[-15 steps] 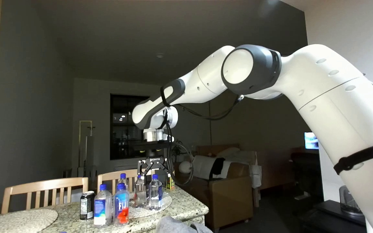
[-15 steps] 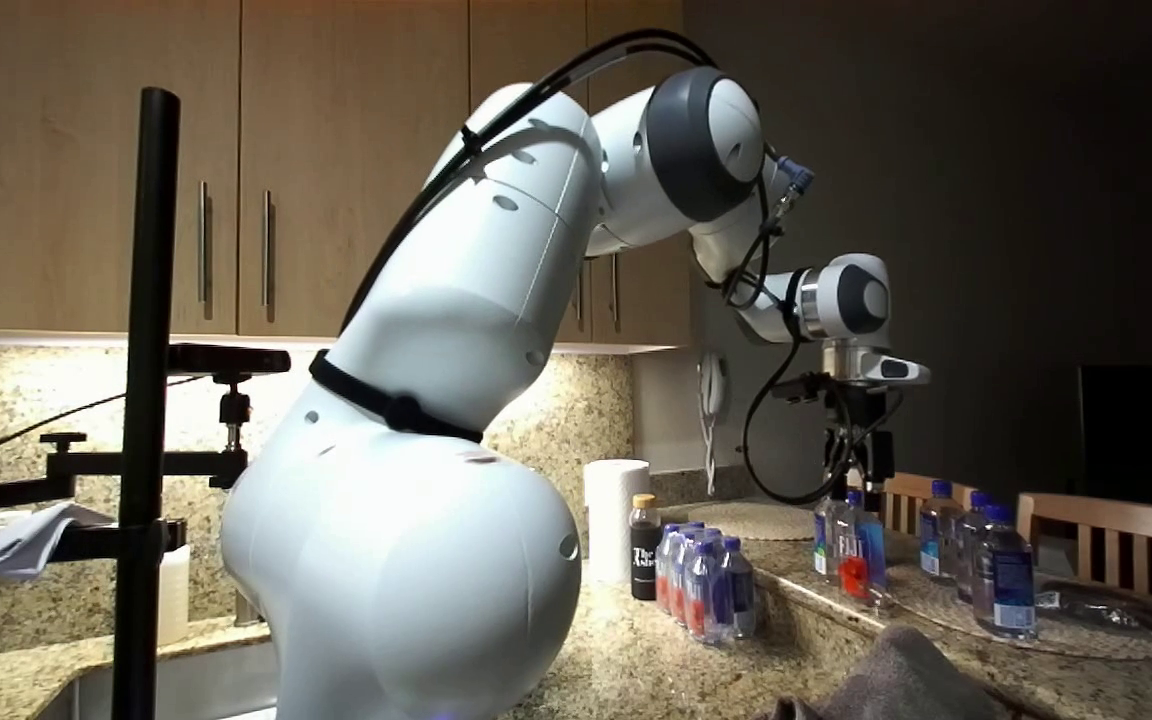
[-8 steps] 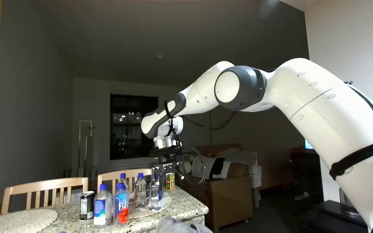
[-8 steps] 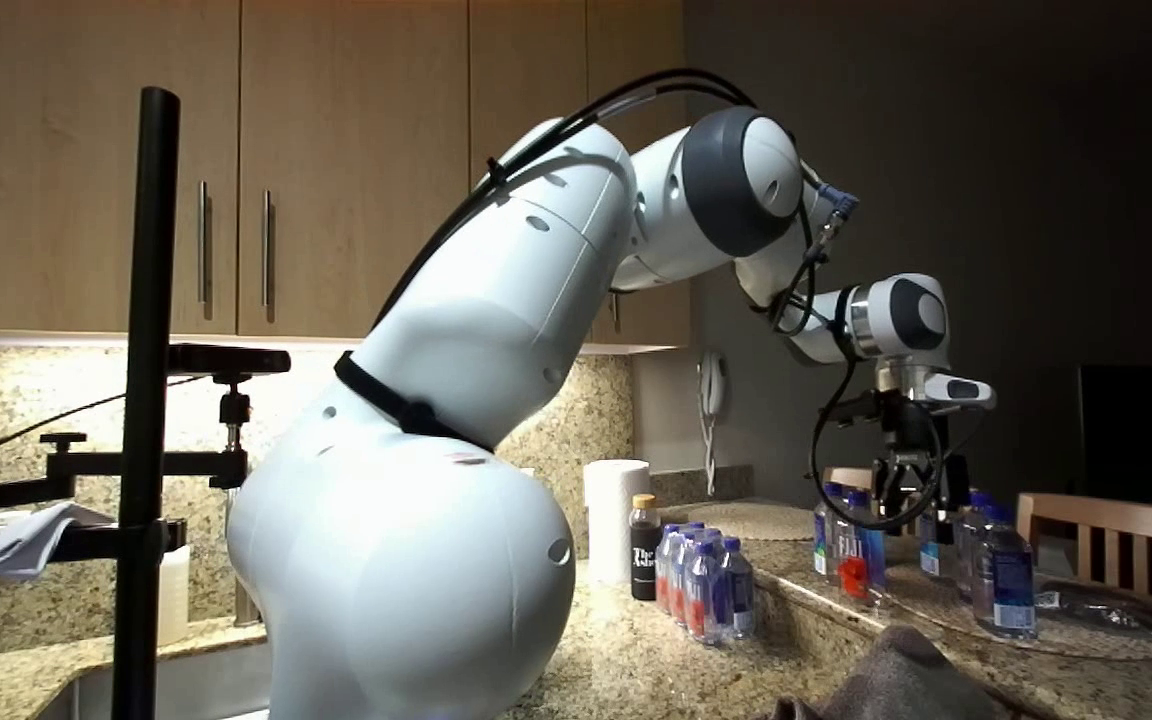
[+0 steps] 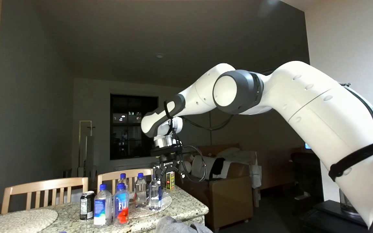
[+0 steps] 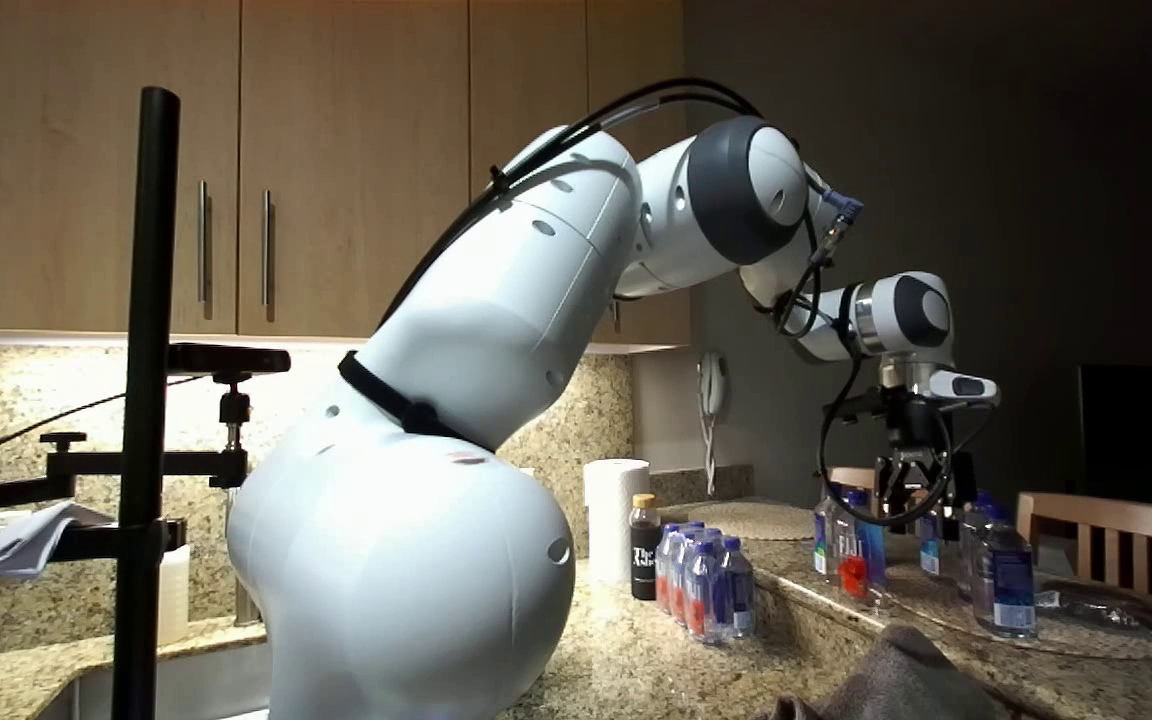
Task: Put the gray towel on the countertop
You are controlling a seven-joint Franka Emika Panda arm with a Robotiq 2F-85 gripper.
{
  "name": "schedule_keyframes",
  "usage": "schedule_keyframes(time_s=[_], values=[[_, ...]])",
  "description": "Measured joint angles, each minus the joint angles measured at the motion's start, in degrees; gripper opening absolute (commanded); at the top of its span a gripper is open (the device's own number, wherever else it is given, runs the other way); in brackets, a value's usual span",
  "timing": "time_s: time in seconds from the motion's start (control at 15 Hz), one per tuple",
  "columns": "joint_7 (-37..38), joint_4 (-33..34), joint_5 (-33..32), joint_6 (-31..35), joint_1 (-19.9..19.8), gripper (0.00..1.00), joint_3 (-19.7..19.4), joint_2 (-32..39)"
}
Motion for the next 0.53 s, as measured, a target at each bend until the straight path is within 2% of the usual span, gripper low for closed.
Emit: schedule_keyframes(time_s=[0.53], values=[[0.0,-5.4,0.0,6.2,-0.1,1.0,-1.2,-0.1]])
